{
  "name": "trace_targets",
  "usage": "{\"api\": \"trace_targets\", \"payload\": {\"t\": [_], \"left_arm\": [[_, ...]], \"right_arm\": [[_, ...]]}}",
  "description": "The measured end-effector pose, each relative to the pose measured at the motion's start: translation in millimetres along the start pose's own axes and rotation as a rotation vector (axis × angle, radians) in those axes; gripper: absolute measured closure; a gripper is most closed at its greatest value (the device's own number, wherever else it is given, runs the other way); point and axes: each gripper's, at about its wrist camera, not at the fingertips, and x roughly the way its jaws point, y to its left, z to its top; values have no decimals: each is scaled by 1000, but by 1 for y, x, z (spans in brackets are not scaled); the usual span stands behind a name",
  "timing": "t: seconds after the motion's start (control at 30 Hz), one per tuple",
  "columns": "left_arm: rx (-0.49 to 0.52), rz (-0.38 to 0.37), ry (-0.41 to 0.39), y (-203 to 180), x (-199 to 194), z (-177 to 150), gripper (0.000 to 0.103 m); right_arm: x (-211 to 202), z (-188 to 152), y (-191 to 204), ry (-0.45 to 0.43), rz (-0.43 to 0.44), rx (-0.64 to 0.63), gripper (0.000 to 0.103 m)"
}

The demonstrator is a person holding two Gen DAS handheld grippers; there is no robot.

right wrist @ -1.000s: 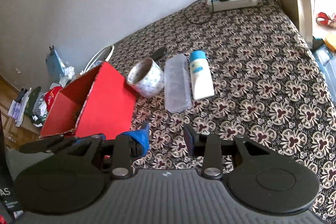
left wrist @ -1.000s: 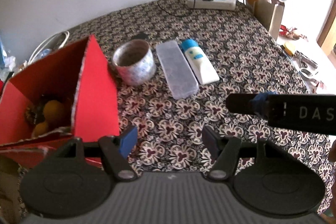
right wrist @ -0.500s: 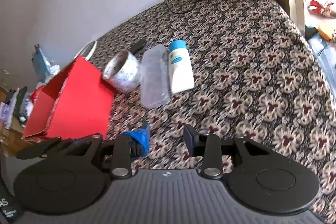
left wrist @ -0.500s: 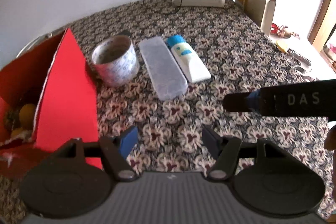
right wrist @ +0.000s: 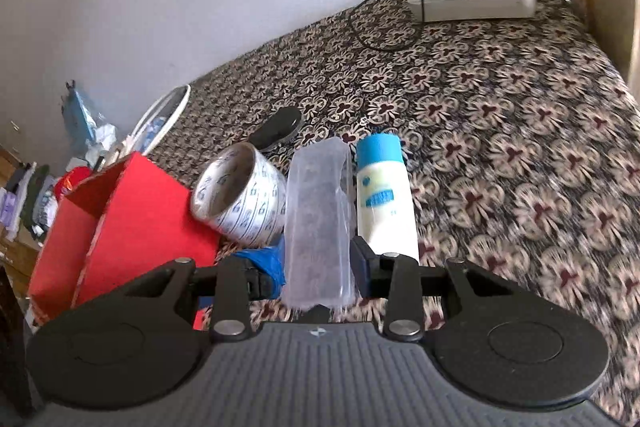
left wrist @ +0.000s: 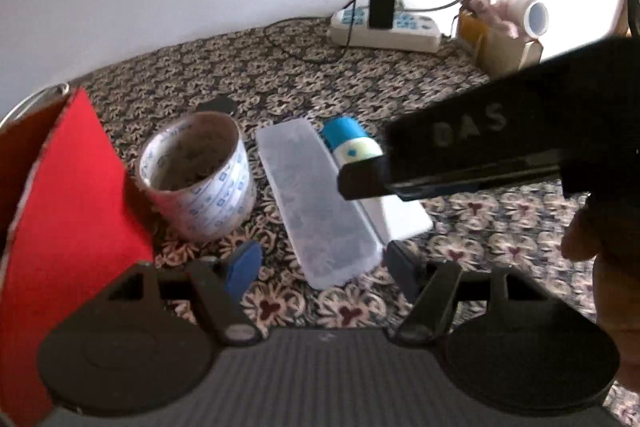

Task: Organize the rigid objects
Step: 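Grasp the clear plastic case with the right gripper and lift it, then carry the clear case with the right gripper to the red box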

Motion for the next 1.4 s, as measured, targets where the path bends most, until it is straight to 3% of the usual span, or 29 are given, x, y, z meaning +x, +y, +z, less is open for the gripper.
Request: {"api": "trace_targets", "payload": {"t": [0.43, 0.63, 0.77, 0.8, 1.4], "left_arm": [[-79, -101, 30, 30, 35, 15, 33], [-62, -124, 54, 29, 41, 16, 36], [-44, -155, 67, 27, 32, 10, 37], [-41, -166, 75, 26, 30, 8, 42], [59, -302, 194, -27, -63, -87, 42]], "right_arm": [[50, 8, -3, 82, -28, 13, 83], [53, 5, -11, 104, 44, 84, 88], [41, -6, -5, 101, 37, 62, 88], [38, -10, -6, 105, 40, 66, 89], [-60, -134, -9, 210, 85, 140, 89]]}}
